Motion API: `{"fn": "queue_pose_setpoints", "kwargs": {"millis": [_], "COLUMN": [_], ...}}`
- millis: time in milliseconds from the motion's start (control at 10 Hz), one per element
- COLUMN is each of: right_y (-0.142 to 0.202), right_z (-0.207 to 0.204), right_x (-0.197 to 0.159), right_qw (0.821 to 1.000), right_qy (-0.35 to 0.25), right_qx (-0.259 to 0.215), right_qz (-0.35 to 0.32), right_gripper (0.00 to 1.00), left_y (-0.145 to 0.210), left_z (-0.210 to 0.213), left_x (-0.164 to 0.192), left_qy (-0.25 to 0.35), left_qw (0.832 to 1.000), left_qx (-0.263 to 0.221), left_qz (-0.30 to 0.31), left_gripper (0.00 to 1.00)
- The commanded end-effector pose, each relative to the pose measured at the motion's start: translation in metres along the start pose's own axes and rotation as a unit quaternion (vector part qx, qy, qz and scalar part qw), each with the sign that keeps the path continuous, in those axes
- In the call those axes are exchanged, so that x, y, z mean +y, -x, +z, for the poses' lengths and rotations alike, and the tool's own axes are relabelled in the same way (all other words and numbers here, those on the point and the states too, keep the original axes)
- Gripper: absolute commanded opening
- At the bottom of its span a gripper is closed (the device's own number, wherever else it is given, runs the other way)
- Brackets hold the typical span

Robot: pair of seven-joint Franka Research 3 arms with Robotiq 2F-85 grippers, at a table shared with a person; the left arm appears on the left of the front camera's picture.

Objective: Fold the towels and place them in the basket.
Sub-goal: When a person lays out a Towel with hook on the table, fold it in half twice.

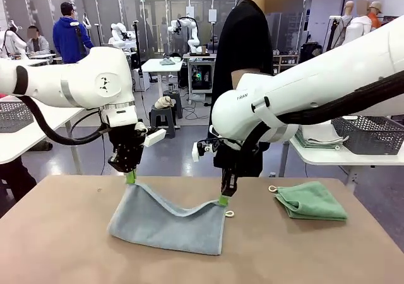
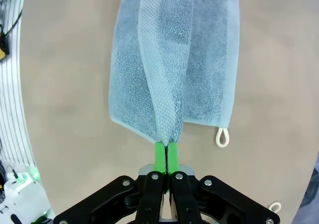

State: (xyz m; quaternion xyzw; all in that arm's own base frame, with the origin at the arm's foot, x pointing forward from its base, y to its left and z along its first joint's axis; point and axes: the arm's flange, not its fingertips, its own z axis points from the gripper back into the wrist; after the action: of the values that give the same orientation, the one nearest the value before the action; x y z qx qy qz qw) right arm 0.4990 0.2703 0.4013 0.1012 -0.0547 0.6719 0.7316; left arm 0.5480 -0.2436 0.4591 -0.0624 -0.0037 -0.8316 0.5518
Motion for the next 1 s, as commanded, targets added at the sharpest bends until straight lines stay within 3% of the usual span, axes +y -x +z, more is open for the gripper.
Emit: {"fn": "queue_pose_setpoints", "kwargs": {"millis": [0,300,900], "right_y": [0.000,0.003,0.008], "right_z": [-0.008,-0.025,-0.036], "right_x": [-0.017,-0.040,-0.050], "right_qw": [1.000,0.999,0.999], "right_qy": [-0.011,-0.004,0.012], "right_qx": [-0.019,-0.026,-0.035], "right_qz": [0.016,0.019,-0.017], "right_gripper": [0.01,0.01,0.01], "left_y": [-0.002,0.002,0.018], "left_z": [0.002,-0.008,-0.020], "left_x": [0.019,0.038,0.057], "left_qy": [0.014,0.021,0.015], "left_qw": [1.000,0.999,0.999], "left_qx": [-0.018,-0.026,-0.030], "left_qz": [0.003,0.013,0.043], "left_gripper": [0.03,0.03,0.03]}}
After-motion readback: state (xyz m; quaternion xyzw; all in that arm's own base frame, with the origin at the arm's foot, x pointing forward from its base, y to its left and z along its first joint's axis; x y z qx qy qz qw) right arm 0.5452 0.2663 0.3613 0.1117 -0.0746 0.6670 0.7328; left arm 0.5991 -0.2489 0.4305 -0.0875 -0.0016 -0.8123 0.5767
